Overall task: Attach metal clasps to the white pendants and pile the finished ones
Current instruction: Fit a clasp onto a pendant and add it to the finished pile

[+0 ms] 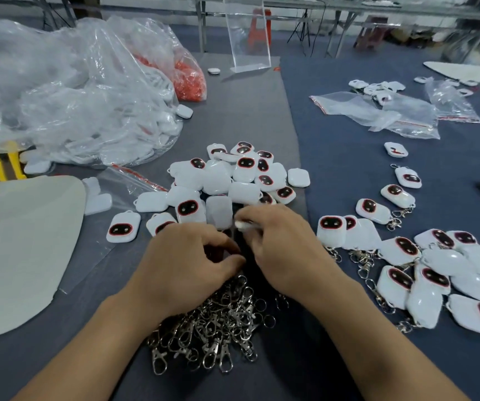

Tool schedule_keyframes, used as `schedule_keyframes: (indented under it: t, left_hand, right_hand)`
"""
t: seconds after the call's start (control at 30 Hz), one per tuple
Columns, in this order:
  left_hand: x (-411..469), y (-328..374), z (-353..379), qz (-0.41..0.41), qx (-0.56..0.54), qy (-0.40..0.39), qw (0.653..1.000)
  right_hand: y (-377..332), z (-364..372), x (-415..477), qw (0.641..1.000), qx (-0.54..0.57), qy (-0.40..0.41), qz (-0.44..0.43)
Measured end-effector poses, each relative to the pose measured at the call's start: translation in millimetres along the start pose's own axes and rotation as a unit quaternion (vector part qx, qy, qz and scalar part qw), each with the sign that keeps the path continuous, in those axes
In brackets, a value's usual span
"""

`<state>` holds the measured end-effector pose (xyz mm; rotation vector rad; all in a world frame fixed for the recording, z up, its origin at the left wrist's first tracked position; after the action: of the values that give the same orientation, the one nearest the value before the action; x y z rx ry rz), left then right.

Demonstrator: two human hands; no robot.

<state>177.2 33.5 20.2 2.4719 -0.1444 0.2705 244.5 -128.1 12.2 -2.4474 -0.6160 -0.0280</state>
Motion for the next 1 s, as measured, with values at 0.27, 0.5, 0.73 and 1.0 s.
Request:
schedule_keyframes:
  t: [0.27,0.5,0.73,1.0]
  left_hand:
    - [1,0,-6,0.077,-0.054,-0.138,0.986]
    - [-5,3,-5,0.054,-0.082,-0.055,0.994]
    - [-2,0,-8,0.006,-0.187,0.013,0.982]
    - [9,-10,-15,-0.089,-0.354,0.126,0.922]
  right_hand:
    - [17,-18,0,0.918,0.332,0.119,0.180]
    - [6,-11,-6,0.856,0.472,-0.003,0.214]
    - [2,-9,-9,0.858,0.474,-0.038,0.195]
    - [-3,-16,-11,0.850,0.495,-0.067,0.169]
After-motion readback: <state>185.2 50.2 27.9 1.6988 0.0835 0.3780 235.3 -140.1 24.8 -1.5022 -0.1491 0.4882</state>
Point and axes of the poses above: each hand's wrist, its own x-axis towards the middle knuckle, its own z-axis out of the palm, y = z × x, the point moved 1 cm from there along x, towards the middle knuckle, and after that the axes turned 7 degrees about z, right-handed, at the moved point
